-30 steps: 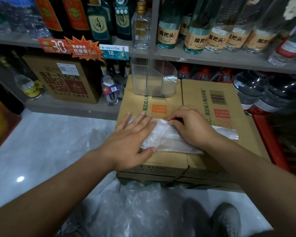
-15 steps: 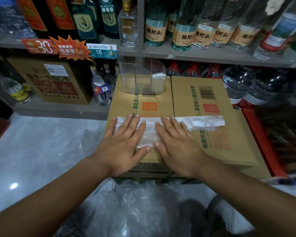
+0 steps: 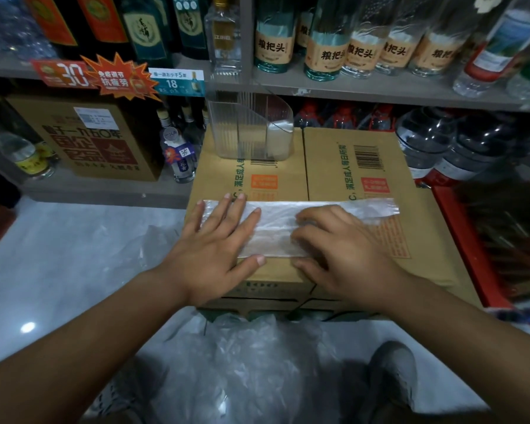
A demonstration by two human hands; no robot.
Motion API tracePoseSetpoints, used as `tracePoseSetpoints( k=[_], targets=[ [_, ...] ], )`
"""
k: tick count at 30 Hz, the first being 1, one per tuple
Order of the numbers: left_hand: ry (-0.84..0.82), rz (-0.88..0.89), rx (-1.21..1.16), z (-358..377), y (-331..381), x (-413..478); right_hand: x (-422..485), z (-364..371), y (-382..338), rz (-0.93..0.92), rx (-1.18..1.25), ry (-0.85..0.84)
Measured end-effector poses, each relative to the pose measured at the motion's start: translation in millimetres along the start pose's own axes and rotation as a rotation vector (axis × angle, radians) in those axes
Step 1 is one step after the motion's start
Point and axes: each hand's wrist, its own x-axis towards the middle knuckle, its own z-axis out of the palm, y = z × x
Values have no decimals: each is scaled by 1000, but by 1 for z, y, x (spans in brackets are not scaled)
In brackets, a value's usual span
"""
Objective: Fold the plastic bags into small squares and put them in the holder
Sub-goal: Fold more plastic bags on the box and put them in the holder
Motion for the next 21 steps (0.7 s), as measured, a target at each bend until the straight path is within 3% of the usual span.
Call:
tracePoseSetpoints(
  k=[8,11,17,21],
  targets=[
    [309,36,-366,0,-9,-5,12,3,4,-16,60,-2],
    [395,19,-385,-6,-11,-8,16,-3,3,36,124,-13],
    [350,-159,-558,-17,-21,-9,20,-23,9,203,251,-117],
    [302,-328,-624,-25,-24,-4,29,-23,22,382,331,-50]
  ],
)
